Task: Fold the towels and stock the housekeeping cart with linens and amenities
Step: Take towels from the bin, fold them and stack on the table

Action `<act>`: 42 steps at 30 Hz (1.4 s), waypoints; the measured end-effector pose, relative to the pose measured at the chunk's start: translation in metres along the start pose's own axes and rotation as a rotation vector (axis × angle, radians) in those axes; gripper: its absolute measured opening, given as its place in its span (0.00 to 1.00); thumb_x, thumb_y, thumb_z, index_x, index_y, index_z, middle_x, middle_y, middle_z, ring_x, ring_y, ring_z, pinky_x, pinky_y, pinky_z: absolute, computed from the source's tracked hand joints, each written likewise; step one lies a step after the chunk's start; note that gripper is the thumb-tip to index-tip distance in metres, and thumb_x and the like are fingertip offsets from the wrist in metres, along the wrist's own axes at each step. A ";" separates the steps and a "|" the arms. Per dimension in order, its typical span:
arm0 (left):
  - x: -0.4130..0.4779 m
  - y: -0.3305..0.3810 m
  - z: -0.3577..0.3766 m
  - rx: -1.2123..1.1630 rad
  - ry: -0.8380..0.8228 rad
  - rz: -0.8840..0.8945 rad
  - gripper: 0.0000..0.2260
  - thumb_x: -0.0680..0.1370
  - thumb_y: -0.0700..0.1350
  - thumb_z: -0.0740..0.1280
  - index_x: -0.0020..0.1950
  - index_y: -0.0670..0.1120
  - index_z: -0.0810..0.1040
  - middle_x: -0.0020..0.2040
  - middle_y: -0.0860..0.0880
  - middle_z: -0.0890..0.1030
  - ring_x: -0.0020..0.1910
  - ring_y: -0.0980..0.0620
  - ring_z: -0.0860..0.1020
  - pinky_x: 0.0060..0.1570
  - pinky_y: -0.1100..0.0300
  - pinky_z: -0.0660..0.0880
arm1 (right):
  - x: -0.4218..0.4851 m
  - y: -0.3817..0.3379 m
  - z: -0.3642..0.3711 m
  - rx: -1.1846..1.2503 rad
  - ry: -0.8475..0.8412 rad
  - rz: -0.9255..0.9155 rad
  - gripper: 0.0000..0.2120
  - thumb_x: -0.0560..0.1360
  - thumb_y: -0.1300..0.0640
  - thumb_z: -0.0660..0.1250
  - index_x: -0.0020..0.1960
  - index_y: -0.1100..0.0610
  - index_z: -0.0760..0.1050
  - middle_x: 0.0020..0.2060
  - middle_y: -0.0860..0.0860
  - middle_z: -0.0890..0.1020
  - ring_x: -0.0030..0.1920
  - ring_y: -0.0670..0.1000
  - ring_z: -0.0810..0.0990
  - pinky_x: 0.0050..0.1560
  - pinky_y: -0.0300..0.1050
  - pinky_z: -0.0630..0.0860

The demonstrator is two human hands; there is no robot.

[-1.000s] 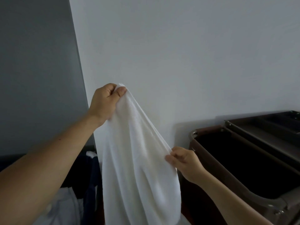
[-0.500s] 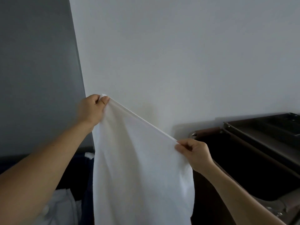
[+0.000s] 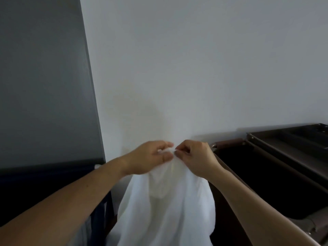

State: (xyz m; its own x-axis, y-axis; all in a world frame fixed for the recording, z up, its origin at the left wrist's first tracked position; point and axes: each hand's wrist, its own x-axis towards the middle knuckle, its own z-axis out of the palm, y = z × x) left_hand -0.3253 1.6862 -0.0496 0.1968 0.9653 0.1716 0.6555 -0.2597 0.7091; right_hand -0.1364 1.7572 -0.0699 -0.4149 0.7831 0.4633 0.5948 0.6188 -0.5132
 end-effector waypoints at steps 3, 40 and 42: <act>-0.001 0.000 0.015 0.086 -0.026 -0.041 0.14 0.81 0.51 0.64 0.56 0.40 0.77 0.51 0.41 0.80 0.44 0.51 0.77 0.49 0.51 0.75 | -0.004 -0.004 0.004 0.075 -0.039 -0.001 0.02 0.74 0.53 0.72 0.45 0.47 0.83 0.34 0.41 0.81 0.40 0.42 0.80 0.41 0.33 0.72; 0.025 0.038 -0.005 0.192 0.459 0.158 0.16 0.82 0.44 0.63 0.36 0.44 0.64 0.31 0.51 0.66 0.30 0.55 0.64 0.33 0.61 0.63 | -0.031 0.004 0.038 0.039 0.315 -0.171 0.13 0.74 0.40 0.65 0.55 0.45 0.72 0.54 0.41 0.76 0.41 0.42 0.75 0.40 0.36 0.74; 0.024 0.037 -0.002 0.205 0.443 0.155 0.17 0.82 0.44 0.63 0.35 0.46 0.62 0.31 0.52 0.65 0.30 0.55 0.64 0.34 0.61 0.62 | -0.029 0.001 0.040 0.114 0.247 -0.075 0.14 0.72 0.40 0.67 0.54 0.45 0.73 0.50 0.37 0.75 0.42 0.41 0.75 0.43 0.34 0.72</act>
State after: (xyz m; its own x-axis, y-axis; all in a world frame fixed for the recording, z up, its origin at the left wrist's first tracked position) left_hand -0.2975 1.6997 -0.0180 0.0035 0.8223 0.5690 0.7813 -0.3574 0.5117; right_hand -0.1517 1.7373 -0.1127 -0.2661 0.7044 0.6580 0.4820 0.6884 -0.5420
